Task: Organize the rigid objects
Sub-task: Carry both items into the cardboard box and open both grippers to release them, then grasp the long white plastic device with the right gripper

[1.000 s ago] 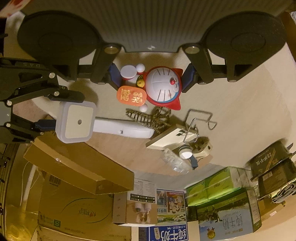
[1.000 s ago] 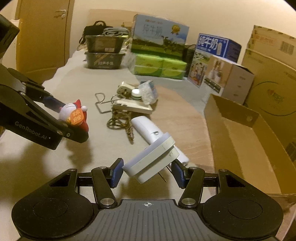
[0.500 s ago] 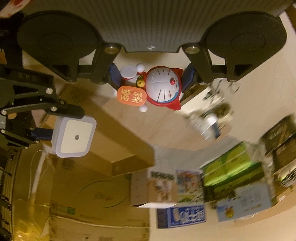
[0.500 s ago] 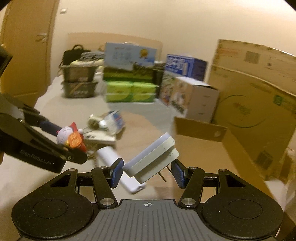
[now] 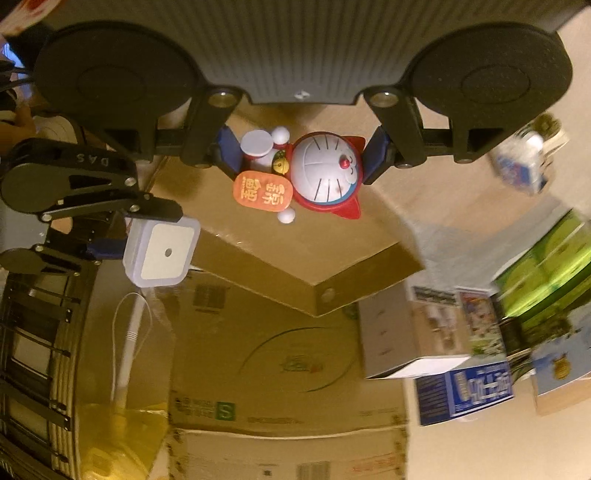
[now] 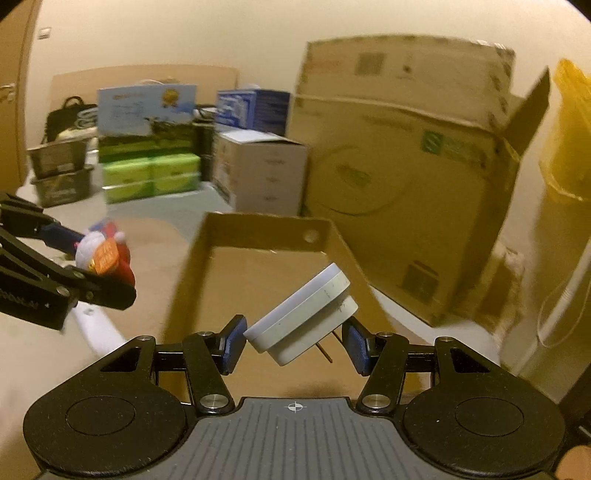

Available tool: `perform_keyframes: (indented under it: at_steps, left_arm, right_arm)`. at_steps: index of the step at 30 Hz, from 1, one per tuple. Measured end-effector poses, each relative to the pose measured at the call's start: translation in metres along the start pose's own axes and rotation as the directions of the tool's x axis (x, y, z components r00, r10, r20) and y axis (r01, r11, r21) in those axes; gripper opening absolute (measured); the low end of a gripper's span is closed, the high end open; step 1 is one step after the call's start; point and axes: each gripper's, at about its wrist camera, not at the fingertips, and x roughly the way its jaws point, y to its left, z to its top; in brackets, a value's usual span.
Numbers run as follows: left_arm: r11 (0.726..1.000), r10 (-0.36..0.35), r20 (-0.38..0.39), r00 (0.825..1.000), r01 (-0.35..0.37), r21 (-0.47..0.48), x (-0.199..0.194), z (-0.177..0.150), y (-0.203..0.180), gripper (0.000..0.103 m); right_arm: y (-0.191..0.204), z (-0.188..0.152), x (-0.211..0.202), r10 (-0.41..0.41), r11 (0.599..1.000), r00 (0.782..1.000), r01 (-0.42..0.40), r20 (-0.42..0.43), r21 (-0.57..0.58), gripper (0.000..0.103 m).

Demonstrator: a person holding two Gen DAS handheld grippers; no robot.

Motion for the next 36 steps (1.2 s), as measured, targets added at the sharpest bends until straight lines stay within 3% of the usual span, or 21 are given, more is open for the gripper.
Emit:
perform_keyframes:
  at_steps: [11,13,15,32,34,36]
  left_arm:
    - [0.999,-0.036,-0.025,0.999,0.037,0.037,0.047,0.009,-0.020,0.064]
    - [0.998,-0.043,-0.024,0.999,0.044,0.039,0.051,0.009,-0.020,0.070]
    - [0.999,-0.032,-0.010,0.999,0.033,0.033,0.048,0.009,-0.020,0.074]
    - [0.993,0.075,0.003,0.997,-0.075,-0.088,-0.002,-0.025,0.019,0.074]
    - [0.991,0.092,0.000,0.996,-0.091,-0.103,-0.006,-0.030,0.024,0.078]
    - [0.986,0.114,-0.003,0.994,-0.113,-0.118,-0.012,-0.034,0.029,0.081]
  right_arm:
    - [-0.032,-0.018,0.025,0.002,0.999,0.999,0.000,-0.050,0.043,0.057]
    - [-0.034,-0.020,0.027,0.003,0.999,0.999,0.000,-0.054,0.050,0.057]
    - [-0.035,-0.022,0.029,0.005,0.998,0.998,-0.001,-0.057,0.056,0.057]
    - [-0.025,-0.018,0.029,0.040,0.996,0.998,-0.036,-0.050,0.084,0.057]
    - [-0.023,-0.016,0.029,0.031,0.996,0.998,-0.027,-0.049,0.086,0.060]
    - [-0.021,-0.014,0.026,0.012,0.997,0.999,-0.008,-0.043,0.081,0.078]
